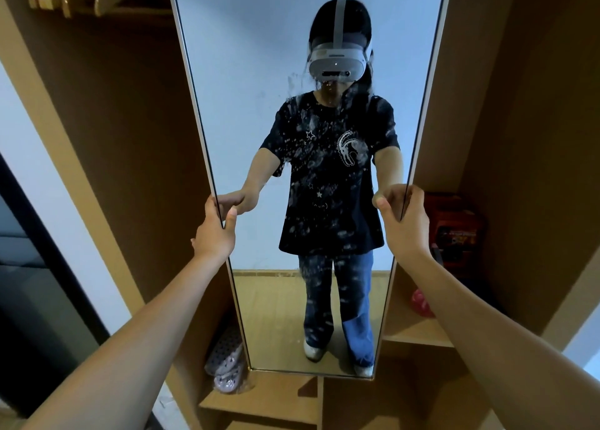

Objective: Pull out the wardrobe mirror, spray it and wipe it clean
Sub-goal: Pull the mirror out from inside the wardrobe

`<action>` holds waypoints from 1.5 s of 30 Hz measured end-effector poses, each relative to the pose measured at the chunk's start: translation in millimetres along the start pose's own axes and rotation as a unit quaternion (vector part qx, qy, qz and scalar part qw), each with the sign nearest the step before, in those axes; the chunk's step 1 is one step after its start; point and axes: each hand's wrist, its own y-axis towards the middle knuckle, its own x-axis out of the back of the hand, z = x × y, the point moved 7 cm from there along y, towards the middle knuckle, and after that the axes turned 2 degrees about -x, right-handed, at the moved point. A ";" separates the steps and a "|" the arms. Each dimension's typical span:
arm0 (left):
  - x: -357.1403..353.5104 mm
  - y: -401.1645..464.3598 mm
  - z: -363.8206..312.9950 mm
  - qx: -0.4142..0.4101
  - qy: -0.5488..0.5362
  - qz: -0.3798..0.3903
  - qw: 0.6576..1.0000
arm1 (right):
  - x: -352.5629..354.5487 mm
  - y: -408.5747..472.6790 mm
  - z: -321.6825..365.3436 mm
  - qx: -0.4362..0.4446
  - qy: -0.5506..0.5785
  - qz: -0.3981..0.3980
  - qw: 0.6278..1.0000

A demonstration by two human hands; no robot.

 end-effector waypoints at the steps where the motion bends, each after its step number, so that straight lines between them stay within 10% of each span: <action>1: -0.8 1.8 0.4 0.002 0.002 -0.002 1.000 | 0.0 -0.8 0.9 0.003 0.002 0.000 1.000; 28: 7.9 -56.4 -40.0 -0.089 0.023 -0.056 0.994 | 12.6 -20.9 1.9 -0.034 0.001 -0.042 0.999; 45: -140.2 -216.7 -78.1 -0.158 -0.054 0.273 0.947 | 83.6 -115.4 -84.0 -0.132 -0.036 -0.086 0.987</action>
